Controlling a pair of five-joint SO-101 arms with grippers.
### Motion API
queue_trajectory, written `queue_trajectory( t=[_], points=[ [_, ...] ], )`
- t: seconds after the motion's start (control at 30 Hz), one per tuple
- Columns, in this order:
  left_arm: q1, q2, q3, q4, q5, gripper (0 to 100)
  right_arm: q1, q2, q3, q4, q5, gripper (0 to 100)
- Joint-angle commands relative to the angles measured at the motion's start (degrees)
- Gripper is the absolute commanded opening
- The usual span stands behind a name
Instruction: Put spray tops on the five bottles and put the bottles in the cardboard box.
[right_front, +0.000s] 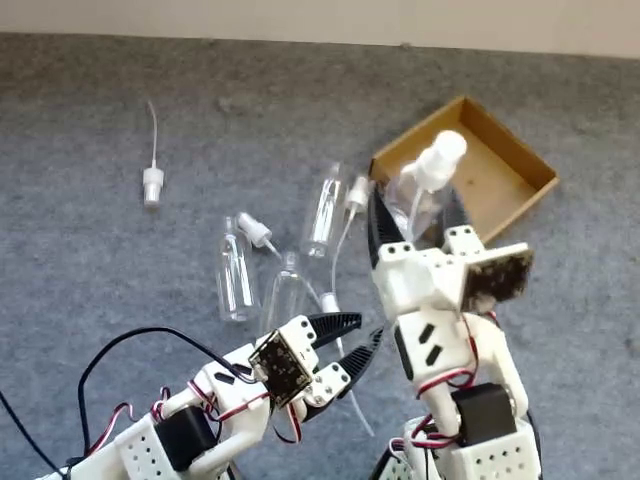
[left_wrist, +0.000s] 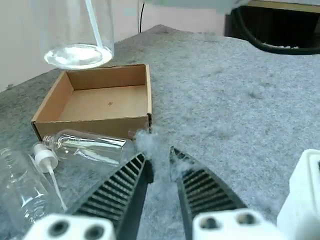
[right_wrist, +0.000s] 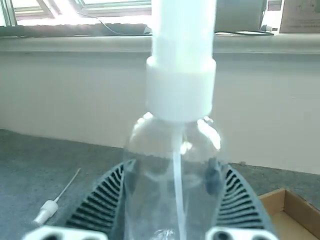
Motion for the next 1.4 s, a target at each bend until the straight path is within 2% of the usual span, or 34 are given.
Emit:
queue_trajectory(
  t=[0.0, 0.13, 0.27, 0.33, 0.53, 0.77, 0.9, 1.2, 1.37],
  points=[
    [0.8, -0.4, 1.0, -4.7, 0.4, 1, -5.1, 3.8, -4.5, -1.4, 0.4, 12.8],
    [0.8, -0.4, 1.0, -4.9, 0.4, 1, -9.9, 3.4, -4.5, -1.2, -0.4, 12.8],
    [-1.0, -0.4, 1.0, -5.0, 0.3, 1, -13.0, -0.2, -3.1, 2.2, -9.3, 12.8],
    [-3.3, -0.4, 1.0, -5.0, 0.5, 1, -13.2, -2.7, -2.6, 4.4, -11.0, 12.8],
    [-4.3, -0.4, 1.0, -5.0, 0.6, 1, -13.1, -6.6, 0.0, 5.1, -5.8, 12.8],
    [-2.2, -0.4, 1.0, -5.0, 0.6, 1, -13.0, -6.6, 1.5, 4.7, -5.6, 12.8],
    [0.6, -0.4, 0.8, -5.1, 0.4, 1, -8.2, -6.8, 1.8, 4.8, -5.9, 12.8],
    [-5.0, -0.4, 0.7, -11.1, 0.6, 1, -7.3, -7.1, 1.9, 5.1, -6.0, 12.8],
    [-5.8, -0.4, 0.9, -13.0, 0.6, 1, -7.4, -7.1, 4.4, 5.8, -6.0, 12.8]
  ],
)
